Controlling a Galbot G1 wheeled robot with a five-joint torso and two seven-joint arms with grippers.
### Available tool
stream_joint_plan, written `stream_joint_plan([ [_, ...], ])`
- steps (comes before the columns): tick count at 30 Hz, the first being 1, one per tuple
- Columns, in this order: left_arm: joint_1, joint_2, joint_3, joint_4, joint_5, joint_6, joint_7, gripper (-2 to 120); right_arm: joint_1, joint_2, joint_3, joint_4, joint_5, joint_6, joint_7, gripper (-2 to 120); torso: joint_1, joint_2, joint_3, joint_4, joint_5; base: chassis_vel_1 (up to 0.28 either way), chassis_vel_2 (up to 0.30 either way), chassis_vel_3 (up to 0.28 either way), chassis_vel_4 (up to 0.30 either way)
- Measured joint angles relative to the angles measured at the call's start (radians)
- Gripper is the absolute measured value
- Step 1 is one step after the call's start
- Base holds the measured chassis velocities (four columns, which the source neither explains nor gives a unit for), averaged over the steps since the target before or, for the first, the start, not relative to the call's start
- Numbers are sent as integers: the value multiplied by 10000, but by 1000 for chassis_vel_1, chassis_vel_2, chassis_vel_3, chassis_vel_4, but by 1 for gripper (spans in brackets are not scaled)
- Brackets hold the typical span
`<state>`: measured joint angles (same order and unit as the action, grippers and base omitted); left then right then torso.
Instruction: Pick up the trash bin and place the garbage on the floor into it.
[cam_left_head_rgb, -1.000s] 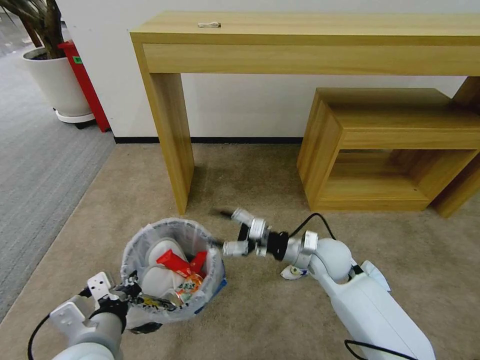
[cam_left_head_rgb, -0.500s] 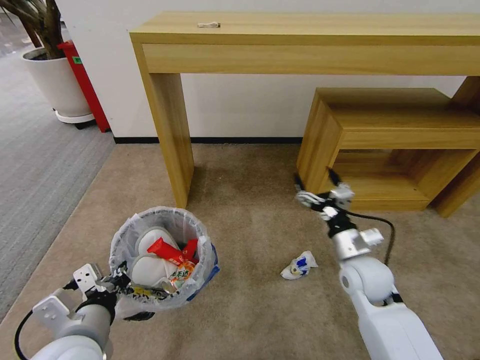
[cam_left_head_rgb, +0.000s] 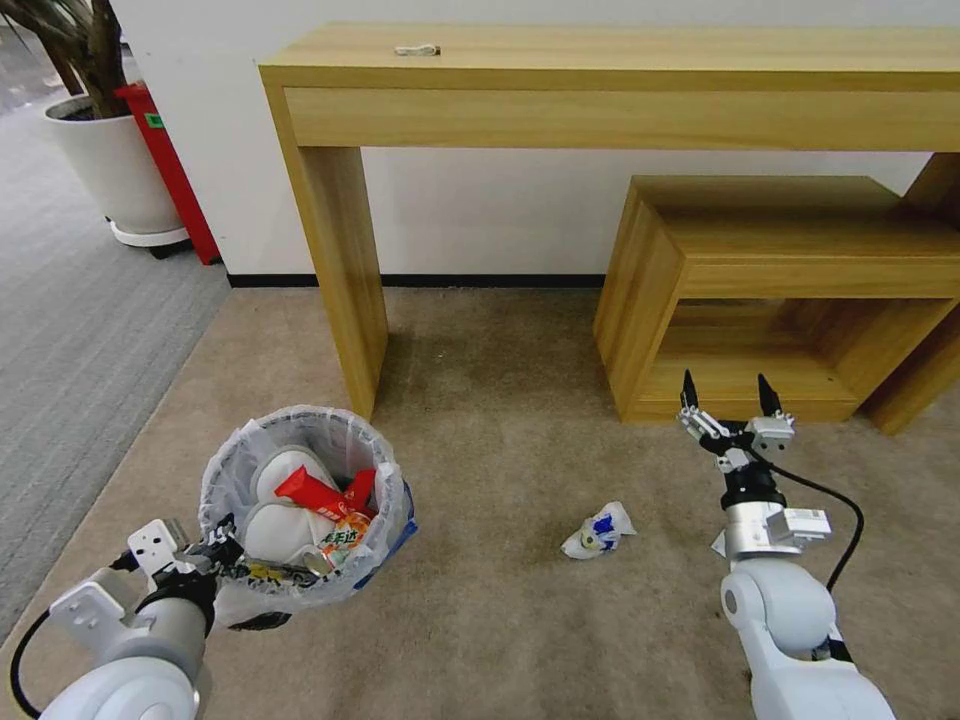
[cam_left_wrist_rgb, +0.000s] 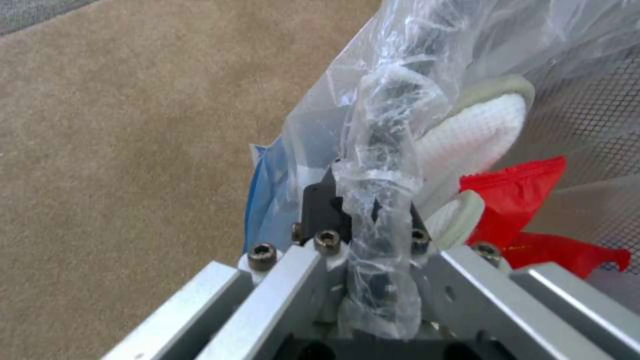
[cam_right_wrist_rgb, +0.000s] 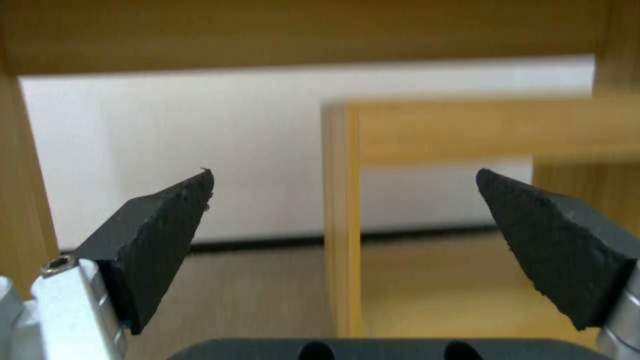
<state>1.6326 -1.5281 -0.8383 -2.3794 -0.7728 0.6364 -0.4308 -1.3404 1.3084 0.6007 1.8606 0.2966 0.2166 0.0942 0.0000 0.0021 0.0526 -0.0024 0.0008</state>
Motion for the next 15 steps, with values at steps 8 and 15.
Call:
stream_joint_plan([
  [8,184,-17,38,-55,14,-30,18,1,-269,135,-1077,-98,1332,-2292,2139,100,-1,0,0,-1,-1,0,0,0,0],
  [15,283,17,-89,-215,-24,-38,28,1,488,318,-1494,-761,2845,-4304,3706,100,0,0,0,1,-1,0,0,0,0],
])
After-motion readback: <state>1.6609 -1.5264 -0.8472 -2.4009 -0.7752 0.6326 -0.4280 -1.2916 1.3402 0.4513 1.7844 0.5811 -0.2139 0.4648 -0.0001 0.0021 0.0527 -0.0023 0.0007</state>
